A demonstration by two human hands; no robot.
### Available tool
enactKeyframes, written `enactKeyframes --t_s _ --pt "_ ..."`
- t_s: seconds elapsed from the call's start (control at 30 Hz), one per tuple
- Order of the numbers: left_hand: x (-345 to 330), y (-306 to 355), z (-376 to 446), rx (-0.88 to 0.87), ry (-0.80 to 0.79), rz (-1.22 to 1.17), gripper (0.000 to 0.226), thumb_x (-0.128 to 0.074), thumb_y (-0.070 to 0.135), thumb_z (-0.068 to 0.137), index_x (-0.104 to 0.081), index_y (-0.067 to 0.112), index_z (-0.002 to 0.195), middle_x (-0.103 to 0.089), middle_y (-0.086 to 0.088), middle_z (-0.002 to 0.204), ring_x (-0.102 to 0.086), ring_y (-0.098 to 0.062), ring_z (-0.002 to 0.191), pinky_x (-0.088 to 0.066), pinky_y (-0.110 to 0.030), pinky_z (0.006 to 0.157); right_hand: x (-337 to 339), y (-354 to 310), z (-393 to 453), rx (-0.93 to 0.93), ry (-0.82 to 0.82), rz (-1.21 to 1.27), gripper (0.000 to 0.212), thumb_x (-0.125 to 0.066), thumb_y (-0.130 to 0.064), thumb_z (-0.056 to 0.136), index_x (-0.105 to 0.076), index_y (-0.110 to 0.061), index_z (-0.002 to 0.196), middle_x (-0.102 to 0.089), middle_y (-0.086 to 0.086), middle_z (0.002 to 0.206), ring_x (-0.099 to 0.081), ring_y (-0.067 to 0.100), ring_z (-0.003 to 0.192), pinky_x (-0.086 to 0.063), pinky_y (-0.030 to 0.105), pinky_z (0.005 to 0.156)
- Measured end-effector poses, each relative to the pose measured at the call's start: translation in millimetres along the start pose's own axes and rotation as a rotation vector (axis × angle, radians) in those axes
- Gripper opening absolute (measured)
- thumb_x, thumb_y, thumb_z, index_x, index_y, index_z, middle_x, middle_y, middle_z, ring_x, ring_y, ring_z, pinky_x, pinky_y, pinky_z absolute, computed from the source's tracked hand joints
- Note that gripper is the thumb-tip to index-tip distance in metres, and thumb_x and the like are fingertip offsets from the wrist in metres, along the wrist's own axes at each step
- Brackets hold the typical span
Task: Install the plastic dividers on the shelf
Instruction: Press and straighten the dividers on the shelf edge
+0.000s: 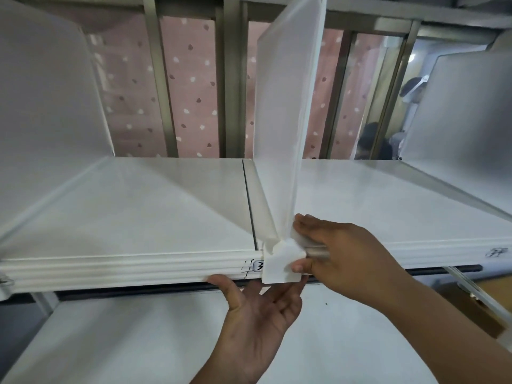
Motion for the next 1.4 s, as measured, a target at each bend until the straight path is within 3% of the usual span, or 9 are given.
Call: enactKeyframes --t_s 0.17,0.3,0.47,0.6,0.7,1.0,1.1,1.23,1.4 --pt "-5.1 3.6 0.3 -0.016 -0.049 0.027 0.139 -0.091 0.077 0.027 -0.061 0.008 0.144 -0.067 -0.034 0.128 -0.069 -0.048 0.11 -0.061 -0.04 0.066 -1.4 -6.4 -5.5 0.009 0.086 -0.032 0.077 -0.068 -0.066 0.077 -0.055 -0.033 0.145 -0.046 -0.023 0.152 -0.044 0.002 0.14 -0.037 0.021 0.109" --pt "-15.4 10.7 -8.5 -0.038 -0.158 -0.04 0.147 -0.094 0.072 0.024 -0.053 0.009 0.15 -0.068 -0.032 0.118 -0.07 -0.045 0.094 -0.057 -0.034 0.059 -1.5 -15.7 -6.9 -0.024 0.156 -0.086 0.085 -0.048 -0.079 0.071 -0.067 -0.025 0.134 -0.059 -0.014 0.144 -0.059 0.011 0.129 -0.052 0.032 0.096" --pt "-5.9 17.7 -11.7 -0.069 -0.126 -0.062 0.121 -0.073 0.078 0.05 -0.053 0.012 0.15 -0.073 -0.03 0.107 -0.071 -0.042 0.088 -0.053 -0.03 0.053 -6.6 -23.5 -7.1 -0.11 0.163 -0.199 0.093 -0.042 -0.086 0.067 -0.069 -0.024 0.131 -0.063 -0.013 0.14 -0.063 0.015 0.124 -0.053 0.032 0.092" --pt "-5.9 22.5 -14.2 -0.058 -0.167 -0.087 0.111 -0.078 0.069 0.053 -0.057 0.015 0.147 -0.075 -0.029 0.103 -0.074 -0.041 0.085 -0.055 -0.03 0.05 -6.1 -31.4 -7.8 -0.172 0.188 -0.275 0.09 -0.043 -0.087 0.067 -0.074 -0.02 0.119 -0.072 -0.008 0.127 -0.072 0.023 0.104 -0.056 0.033 0.076" --pt "-8.8 25.9 -18.5 -0.052 -0.197 -0.086 0.108 -0.092 0.061 0.048 -0.062 0.012 0.14 -0.075 -0.032 0.107 -0.075 -0.042 0.087 -0.056 -0.032 0.05 -9.2 -35.9 -7.4 -0.195 0.161 -0.318 0.092 -0.041 -0.088 0.068 -0.075 -0.018 0.117 -0.073 -0.006 0.125 -0.073 0.024 0.101 -0.056 0.033 0.076" --pt "8.5 26.8 -19.1 -0.067 -0.101 -0.021 0.092 -0.069 0.061 0.065 -0.059 0.007 0.138 -0.076 -0.034 0.108 -0.078 -0.043 0.087 -0.063 -0.034 0.054 -4.8 -38.5 -10.3 -0.145 0.223 -0.291 0.09 -0.043 -0.086 0.072 -0.075 -0.012 0.112 -0.075 -0.001 0.121 -0.072 0.024 0.092 -0.056 0.031 0.073" --pt "15.9 23.8 -18.0 -0.06 -0.033 0.013 0.094 -0.069 0.063 0.068 -0.057 0.003 0.14 -0.075 -0.035 0.113 -0.078 -0.044 0.094 -0.066 -0.036 0.063 -2.7 -39.8 -15.4 -0.117 0.313 -0.241 0.088 -0.048 -0.084 0.071 -0.076 -0.011 0.112 -0.075 0.0 0.122 -0.067 0.018 0.105 -0.052 0.029 0.088" --pt "16.7 8.5 -18.9 -0.009 0.015 0.039 0.088 -0.077 0.072 0.062 -0.056 0.009 0.12 -0.071 -0.034 0.126 -0.075 -0.043 0.111 -0.067 -0.04 0.072 -9.7 -33.4 -23.9 -0.14 0.301 0.045 0.091 -0.054 -0.081 0.073 -0.065 -0.016 0.137 -0.058 -0.006 0.147 -0.048 0.011 0.137 -0.029 0.033 0.117" --pt "12.0 -30.2 -22.3 0.164 -0.002 0.207 0.128 -0.09 0.08 0.03 -0.064 0.015 0.136 -0.072 -0.021 0.135 -0.073 -0.04 0.118 -0.063 -0.045 0.076 -8.4 -25.5 -34.5 -0.036 0.144 0.107 0.082 -0.05 -0.074 0.083 -0.047 -0.031 0.152 -0.033 -0.022 0.16 -0.019 -0.006 0.148 -0.013 0.026 0.122"
Point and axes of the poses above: each hand's wrist, its own z-axis towards the middle knuckle, its own x-axis out of the back of the hand, y = z × x, the point moved 7 cm from there along z, towards the middle knuckle
